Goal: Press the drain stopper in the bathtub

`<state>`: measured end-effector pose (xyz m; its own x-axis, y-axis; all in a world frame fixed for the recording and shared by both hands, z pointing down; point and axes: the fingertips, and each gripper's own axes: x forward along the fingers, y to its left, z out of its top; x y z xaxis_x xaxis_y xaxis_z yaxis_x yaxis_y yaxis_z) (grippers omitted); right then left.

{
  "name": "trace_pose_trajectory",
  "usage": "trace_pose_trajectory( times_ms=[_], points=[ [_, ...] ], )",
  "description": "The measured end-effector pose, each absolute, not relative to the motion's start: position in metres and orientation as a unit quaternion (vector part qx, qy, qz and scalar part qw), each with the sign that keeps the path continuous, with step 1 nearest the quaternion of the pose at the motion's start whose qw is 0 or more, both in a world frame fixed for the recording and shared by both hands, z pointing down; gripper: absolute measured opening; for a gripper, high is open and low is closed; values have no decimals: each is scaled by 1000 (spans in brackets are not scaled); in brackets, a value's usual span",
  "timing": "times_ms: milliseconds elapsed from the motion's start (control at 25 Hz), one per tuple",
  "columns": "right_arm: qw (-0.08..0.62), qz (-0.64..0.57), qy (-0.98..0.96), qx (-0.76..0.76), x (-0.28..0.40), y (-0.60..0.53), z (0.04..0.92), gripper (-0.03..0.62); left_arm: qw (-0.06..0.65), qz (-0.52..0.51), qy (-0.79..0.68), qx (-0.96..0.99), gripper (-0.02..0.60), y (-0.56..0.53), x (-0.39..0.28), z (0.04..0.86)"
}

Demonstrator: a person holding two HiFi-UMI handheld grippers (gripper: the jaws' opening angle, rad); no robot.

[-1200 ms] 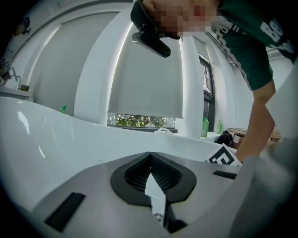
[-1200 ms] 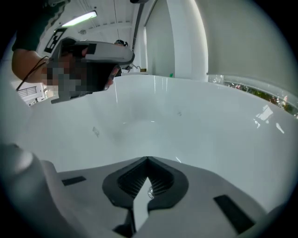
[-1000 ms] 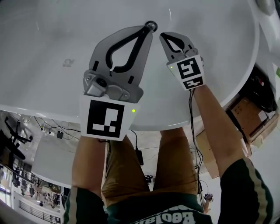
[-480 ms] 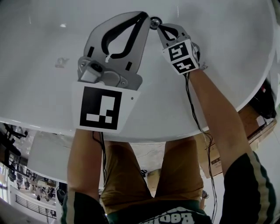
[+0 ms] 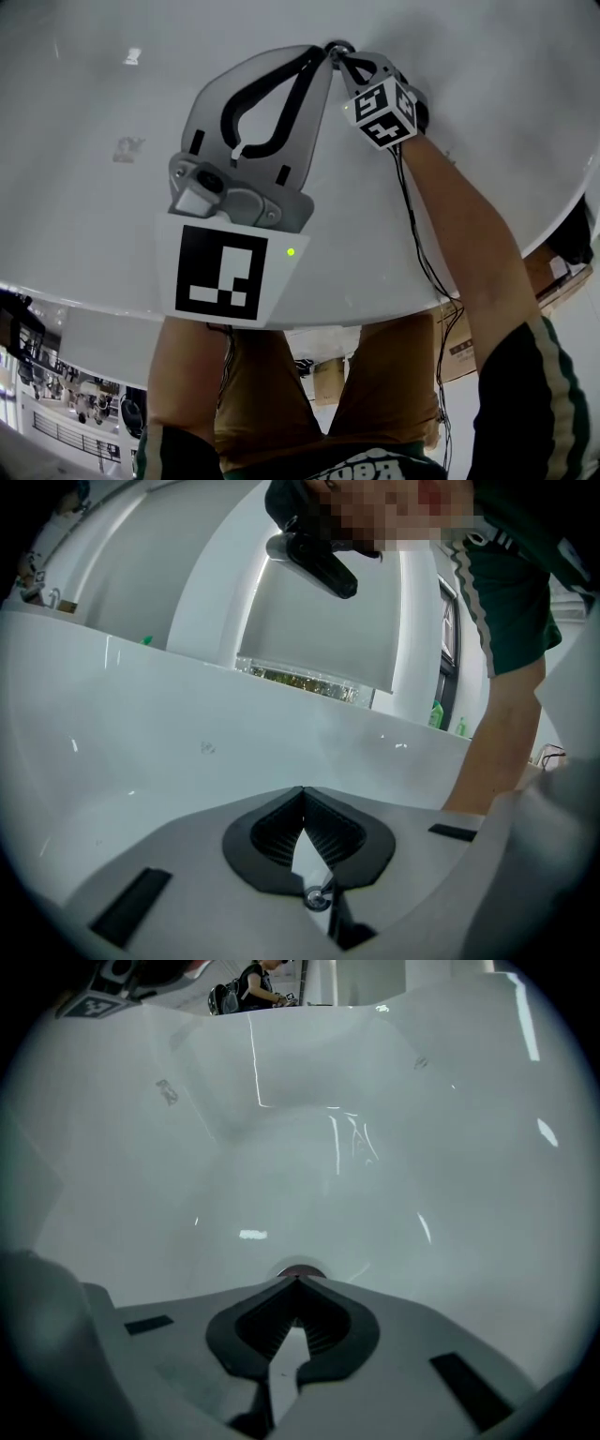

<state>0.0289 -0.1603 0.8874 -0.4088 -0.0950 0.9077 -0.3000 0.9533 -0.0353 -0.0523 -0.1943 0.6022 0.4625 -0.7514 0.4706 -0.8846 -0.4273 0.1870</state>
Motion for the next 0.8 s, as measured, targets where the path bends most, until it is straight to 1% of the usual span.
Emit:
trace_pose_trajectory(
  times_ms=[480, 720, 800],
  points=[
    [552, 105, -821, 103, 13, -153, 935, 12, 212, 160, -502, 823, 5, -191, -59, 617],
    [583, 146, -793, 101, 22, -145, 947, 14, 213, 164, -514, 815, 5, -191, -64, 618],
    [586, 139, -792, 98, 22, -144, 947, 14, 217, 160, -517, 812, 5, -191, -65, 617]
  ],
)
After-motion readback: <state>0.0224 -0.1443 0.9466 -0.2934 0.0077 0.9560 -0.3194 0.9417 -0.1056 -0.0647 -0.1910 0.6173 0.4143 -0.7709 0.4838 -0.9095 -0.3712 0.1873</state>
